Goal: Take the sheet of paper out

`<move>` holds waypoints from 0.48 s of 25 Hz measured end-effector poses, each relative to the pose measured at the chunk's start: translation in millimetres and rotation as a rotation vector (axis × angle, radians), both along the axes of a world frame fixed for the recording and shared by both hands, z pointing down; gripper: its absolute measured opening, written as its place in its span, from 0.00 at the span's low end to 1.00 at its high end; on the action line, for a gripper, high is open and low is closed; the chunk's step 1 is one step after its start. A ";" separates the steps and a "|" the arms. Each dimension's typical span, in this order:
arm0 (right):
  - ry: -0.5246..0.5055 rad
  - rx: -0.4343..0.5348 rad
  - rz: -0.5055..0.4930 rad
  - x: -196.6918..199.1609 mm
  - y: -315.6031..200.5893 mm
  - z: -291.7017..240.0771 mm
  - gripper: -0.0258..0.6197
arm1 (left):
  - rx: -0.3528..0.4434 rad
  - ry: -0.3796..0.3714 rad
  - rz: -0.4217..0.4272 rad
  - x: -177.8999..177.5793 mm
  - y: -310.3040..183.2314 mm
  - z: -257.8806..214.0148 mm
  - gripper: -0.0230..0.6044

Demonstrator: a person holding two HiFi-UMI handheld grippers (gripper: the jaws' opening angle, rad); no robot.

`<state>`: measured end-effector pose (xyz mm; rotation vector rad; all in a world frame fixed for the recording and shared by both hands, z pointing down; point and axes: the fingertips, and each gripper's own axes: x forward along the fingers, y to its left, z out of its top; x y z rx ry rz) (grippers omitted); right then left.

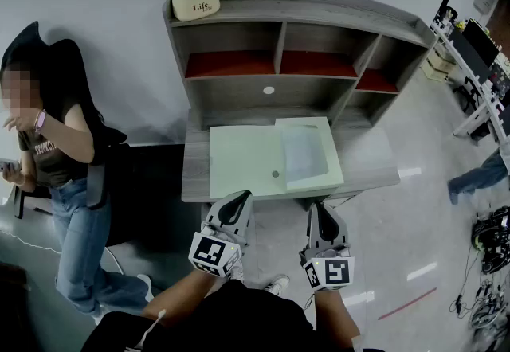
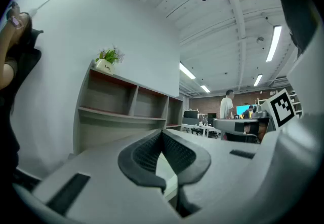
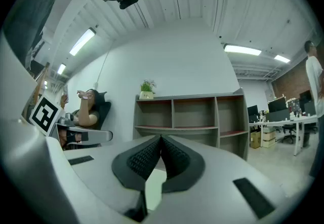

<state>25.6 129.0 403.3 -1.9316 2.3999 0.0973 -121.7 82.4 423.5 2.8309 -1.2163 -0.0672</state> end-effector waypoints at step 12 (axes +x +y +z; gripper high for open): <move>0.082 0.055 -0.012 -43.9 -15.1 -11.8 0.08 | -0.081 0.001 0.038 -27.9 -23.6 15.5 0.05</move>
